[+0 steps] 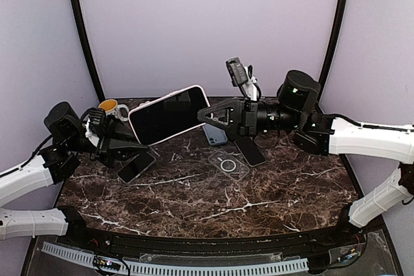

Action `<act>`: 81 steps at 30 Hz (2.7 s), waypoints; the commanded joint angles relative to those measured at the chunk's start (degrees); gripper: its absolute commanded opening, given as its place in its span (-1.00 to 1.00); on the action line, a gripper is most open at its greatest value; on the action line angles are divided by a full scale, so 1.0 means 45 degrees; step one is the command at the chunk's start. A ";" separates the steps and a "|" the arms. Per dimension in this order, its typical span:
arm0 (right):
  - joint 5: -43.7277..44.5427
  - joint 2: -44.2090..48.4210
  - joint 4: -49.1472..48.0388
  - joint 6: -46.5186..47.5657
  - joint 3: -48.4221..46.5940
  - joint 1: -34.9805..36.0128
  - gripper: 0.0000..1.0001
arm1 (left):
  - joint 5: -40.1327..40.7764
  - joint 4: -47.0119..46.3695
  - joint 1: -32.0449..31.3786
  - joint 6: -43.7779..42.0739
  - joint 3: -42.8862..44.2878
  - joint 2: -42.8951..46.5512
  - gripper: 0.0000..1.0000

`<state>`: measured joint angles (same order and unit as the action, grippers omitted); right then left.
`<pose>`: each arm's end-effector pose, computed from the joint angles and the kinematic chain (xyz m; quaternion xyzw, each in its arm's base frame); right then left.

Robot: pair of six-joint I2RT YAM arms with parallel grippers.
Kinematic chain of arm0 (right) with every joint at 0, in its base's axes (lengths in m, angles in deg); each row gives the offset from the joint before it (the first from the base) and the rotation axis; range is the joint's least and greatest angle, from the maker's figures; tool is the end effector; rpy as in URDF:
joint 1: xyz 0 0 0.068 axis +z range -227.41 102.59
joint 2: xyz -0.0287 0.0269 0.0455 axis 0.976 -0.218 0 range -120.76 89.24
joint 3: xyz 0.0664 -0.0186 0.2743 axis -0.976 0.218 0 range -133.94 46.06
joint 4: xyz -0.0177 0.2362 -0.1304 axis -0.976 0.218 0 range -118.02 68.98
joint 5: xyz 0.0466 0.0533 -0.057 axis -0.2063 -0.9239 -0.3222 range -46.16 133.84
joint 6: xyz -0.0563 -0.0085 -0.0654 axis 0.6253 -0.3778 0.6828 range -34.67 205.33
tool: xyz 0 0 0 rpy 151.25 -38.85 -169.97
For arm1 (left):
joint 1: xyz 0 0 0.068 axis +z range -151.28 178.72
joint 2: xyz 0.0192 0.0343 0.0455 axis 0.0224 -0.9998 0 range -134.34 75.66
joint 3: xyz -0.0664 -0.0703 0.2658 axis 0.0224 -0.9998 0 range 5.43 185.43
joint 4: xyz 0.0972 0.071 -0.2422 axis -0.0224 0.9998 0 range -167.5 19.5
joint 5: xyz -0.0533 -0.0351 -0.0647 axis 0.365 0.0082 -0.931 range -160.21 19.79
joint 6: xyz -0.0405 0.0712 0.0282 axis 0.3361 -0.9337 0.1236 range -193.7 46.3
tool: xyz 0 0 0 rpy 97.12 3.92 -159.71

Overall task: Take the phone out of the phone case
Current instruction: Remove the bottom left corner of the phone case.

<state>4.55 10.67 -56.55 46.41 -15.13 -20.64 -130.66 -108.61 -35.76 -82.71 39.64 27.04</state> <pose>0.1552 0.3254 0.3893 -0.3494 0.5506 0.6826 0.3300 0.1330 -0.1722 0.3463 0.5662 0.3295 -0.4459 0.6100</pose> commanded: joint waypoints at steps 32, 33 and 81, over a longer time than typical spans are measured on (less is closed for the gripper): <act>-0.4587 0.0513 0.3122 0.2600 -0.1459 0.0587 -1.00 | 0.1569 0.1637 -0.0053 -0.1906 0.0057 0.0248 -0.35; -0.4665 0.0533 0.3136 0.2638 -0.1461 0.0575 -1.00 | 0.1583 0.1801 -0.0053 -0.1996 0.0094 0.0233 -0.35; -0.0075 0.1053 0.9877 1.3665 -0.1689 0.0671 -1.00 | 0.2253 0.7841 -0.2490 -0.9163 0.0099 -0.1197 -0.10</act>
<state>5.97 15.61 -6.57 106.56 -19.72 -18.12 -121.32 -72.61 -46.16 -122.65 40.54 22.38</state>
